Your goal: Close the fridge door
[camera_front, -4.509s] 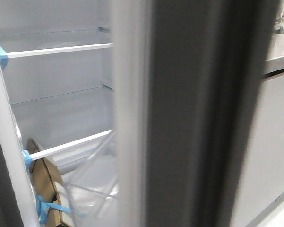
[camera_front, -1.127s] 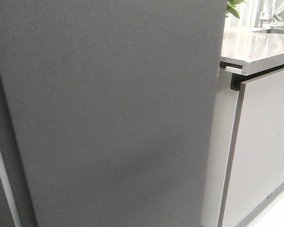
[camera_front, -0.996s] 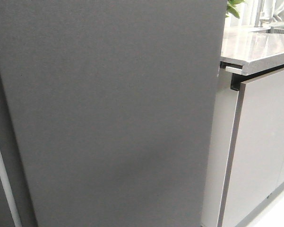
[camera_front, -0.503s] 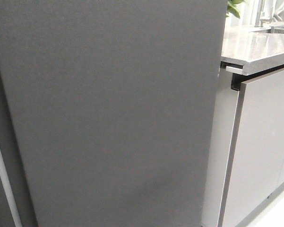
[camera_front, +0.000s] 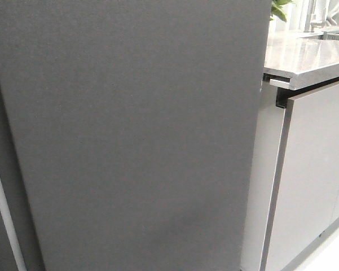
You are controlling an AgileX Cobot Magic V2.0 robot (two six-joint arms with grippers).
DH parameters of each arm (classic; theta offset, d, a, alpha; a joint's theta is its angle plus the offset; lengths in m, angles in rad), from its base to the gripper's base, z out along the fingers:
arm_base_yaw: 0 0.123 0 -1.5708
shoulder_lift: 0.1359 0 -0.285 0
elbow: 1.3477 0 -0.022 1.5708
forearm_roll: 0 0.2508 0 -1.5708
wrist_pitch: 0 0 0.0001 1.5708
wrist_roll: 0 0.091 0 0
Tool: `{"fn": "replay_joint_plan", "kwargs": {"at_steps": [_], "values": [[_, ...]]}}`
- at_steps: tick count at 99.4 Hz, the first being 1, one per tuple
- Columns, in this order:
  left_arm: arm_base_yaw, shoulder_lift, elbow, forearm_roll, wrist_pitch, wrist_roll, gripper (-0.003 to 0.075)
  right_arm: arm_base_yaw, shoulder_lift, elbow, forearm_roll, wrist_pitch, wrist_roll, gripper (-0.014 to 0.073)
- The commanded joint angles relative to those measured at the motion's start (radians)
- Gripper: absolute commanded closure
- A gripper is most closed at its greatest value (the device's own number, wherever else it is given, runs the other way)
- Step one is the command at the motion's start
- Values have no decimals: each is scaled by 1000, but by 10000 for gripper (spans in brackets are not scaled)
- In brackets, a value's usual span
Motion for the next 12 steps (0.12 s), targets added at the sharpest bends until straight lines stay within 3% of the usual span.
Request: {"fn": "replay_joint_plan", "kwargs": {"at_steps": [1,12], "values": [[6,-10,35,-5,-73,-4,740,-6,-21,19,4,-75,-11,638],[6,-10,35,-5,-73,-4,740,-6,-21,19,4,-75,-11,638]]}}
